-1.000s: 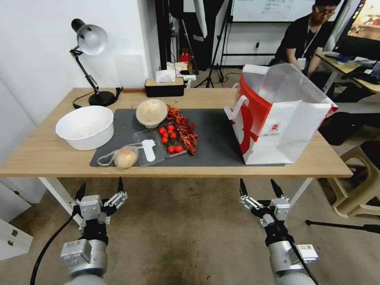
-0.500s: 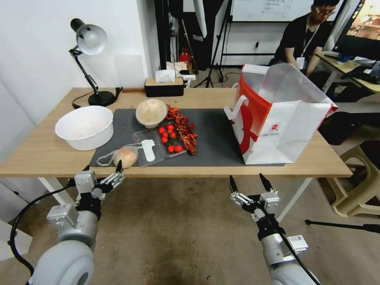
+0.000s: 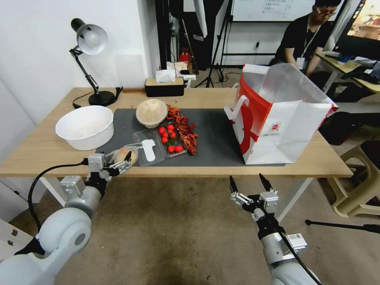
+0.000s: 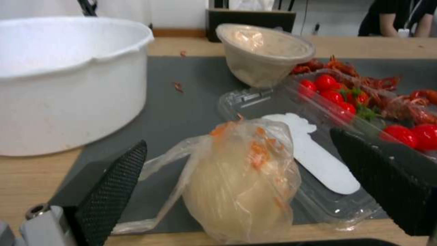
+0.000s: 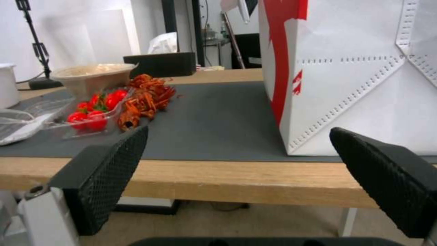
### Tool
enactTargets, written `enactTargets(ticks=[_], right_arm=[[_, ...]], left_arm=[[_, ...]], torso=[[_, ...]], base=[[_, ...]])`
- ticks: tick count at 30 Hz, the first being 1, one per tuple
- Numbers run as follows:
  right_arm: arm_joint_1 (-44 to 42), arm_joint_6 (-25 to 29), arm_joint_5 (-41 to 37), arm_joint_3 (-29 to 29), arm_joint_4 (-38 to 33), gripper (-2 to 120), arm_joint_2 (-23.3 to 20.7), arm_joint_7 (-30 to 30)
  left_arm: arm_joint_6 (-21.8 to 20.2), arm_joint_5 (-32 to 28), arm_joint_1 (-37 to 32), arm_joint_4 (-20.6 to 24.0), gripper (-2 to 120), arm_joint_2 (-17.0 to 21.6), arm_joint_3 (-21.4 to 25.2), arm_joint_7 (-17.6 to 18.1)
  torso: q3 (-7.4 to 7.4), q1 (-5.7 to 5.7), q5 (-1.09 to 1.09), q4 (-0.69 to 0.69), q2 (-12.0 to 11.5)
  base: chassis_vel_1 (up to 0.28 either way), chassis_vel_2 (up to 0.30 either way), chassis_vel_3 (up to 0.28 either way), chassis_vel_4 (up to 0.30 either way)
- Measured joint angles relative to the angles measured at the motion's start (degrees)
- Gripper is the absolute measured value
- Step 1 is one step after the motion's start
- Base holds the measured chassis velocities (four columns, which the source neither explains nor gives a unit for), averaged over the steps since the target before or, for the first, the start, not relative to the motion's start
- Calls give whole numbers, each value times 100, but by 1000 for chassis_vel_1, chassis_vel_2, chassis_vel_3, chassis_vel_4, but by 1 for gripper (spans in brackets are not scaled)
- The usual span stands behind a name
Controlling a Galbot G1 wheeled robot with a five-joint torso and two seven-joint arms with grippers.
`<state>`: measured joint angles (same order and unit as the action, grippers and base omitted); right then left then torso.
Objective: Pick up the trash from the table and place it into the takeout bag.
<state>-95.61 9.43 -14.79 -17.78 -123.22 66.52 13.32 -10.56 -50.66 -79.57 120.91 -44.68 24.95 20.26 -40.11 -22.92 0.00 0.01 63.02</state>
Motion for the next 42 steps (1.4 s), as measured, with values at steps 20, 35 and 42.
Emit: enactTargets(ticks=[20,35,42], right_arm=[[-14,0,69,-87,37,100,-54,69],[-56,16,126,-92,10,100,-39,101],[-75,15,136,-103,-42,100,-31,101]], left_arm=[[-854,-377,638,-545,86,-45,-325,349],[-517,-458,643,-423,29,43,-271,319],[-360,-946,1525,210,9,682,-460,111]], torso=[[0,0,1,-1,0],[1,0,0,0,1],[1,0,1,1,1]], base=[[0,0,0,0],[0,0,0,0],[0,0,0,0]])
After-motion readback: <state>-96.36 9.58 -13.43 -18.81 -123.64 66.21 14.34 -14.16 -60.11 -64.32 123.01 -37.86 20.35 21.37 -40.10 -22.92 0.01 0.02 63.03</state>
